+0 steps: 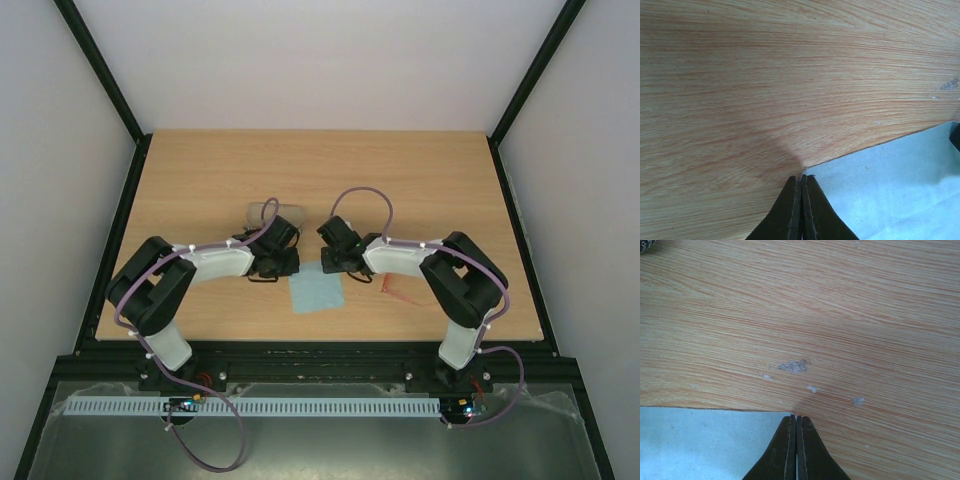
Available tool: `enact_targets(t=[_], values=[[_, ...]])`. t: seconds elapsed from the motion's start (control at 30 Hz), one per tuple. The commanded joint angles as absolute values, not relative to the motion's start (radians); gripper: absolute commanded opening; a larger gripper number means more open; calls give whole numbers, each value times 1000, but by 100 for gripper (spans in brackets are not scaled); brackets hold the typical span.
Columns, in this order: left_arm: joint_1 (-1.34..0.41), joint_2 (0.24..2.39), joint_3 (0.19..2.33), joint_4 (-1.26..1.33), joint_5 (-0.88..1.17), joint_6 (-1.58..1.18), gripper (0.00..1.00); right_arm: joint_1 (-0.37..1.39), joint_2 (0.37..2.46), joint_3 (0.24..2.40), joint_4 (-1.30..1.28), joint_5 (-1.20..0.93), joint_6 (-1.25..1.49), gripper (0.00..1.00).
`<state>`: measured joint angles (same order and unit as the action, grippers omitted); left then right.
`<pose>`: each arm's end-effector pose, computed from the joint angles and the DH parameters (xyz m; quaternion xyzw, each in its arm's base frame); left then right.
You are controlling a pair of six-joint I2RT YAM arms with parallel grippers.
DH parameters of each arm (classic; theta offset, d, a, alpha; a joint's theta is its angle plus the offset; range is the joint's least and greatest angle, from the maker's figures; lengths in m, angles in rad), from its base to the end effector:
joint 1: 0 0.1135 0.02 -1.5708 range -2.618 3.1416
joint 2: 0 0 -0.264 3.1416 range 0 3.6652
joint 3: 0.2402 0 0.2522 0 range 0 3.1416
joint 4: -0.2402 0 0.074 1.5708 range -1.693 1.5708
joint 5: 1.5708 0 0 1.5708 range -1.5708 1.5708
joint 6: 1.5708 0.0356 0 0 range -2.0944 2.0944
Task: Organize the sunglasses
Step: Fold the glasses cleaning cloth at the center of the board.
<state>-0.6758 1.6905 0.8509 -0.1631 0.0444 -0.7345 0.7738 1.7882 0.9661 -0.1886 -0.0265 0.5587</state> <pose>0.2477 -0.2006 0.1410 -0.0219 0.9595 -0.1978 0.1995 0.2467 0.2424 0.1398 -0.1068 0.9550 0.1808 0.2094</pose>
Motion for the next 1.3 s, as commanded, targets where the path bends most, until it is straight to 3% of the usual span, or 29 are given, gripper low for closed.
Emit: enact_targets(t=[0.0,0.37,1.27], values=[[-683,1693,834,-179,50,-716,2,780,1774,969,-196,12,561,1],[-681,1607,862,-191,71,-675,2,779,1603,918,-147,55,551,1],[-719,1524,797,-169,146,-598,2,755,1560,808,-72,10,568,1]])
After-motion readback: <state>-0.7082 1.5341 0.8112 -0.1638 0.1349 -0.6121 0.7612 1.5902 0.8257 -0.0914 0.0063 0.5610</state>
